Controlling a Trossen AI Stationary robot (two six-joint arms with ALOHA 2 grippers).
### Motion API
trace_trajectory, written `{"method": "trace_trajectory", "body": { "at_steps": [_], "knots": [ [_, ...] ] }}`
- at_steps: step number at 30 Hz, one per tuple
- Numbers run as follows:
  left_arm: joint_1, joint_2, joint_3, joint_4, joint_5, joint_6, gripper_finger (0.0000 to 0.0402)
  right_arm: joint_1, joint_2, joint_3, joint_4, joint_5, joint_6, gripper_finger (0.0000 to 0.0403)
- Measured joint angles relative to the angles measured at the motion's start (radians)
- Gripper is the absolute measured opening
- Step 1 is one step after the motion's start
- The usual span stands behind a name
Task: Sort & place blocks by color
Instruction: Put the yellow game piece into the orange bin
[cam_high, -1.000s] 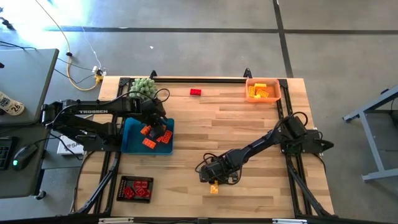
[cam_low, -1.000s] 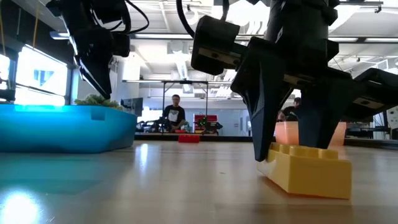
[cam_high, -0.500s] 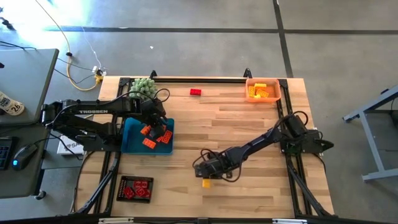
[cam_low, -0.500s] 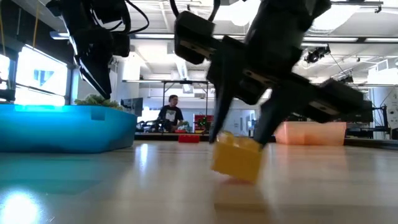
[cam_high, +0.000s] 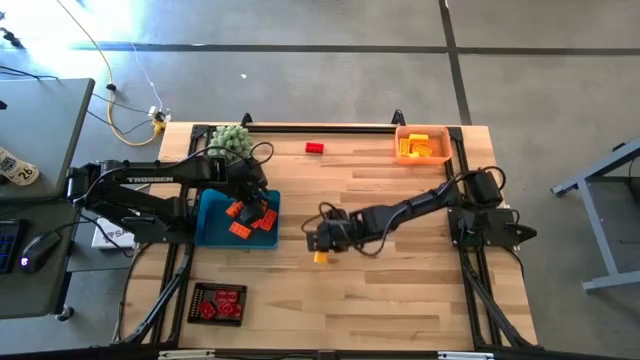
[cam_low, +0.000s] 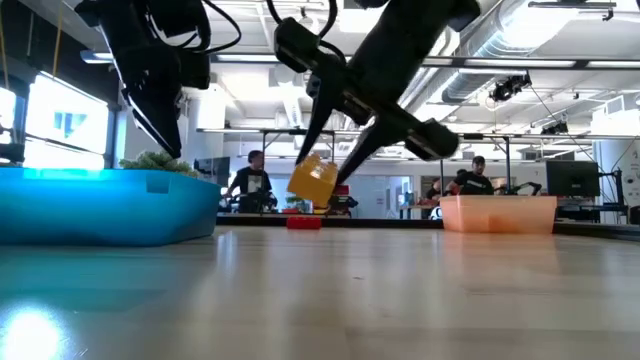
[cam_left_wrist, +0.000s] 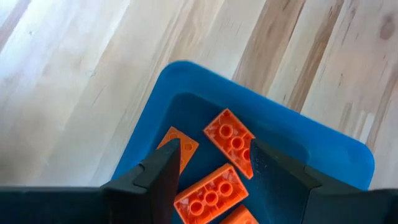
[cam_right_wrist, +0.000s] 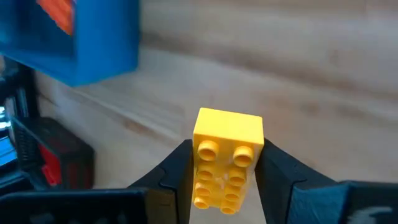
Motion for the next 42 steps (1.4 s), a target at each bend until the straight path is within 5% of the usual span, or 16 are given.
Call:
{"method": "trace_trajectory", "body": {
  "at_steps": [12,28,42],
  "knots": [
    [0.001,0.000,0.000,0.118,-0.003,0.011,0.0179,-0.263,-0.145,0.000,-0.139,0.005,-0.386,0.0112],
    [0.013,0.000,0.000,0.527,-0.070,0.169,0.0179,-0.646,-0.357,0.002,-0.443,0.075,-0.748,0.0112],
    [0.172,0.095,0.064,0.684,0.010,0.200,0.0180,-0.904,-0.381,0.002,-0.605,0.182,-0.971,0.0112]
  ]
}}
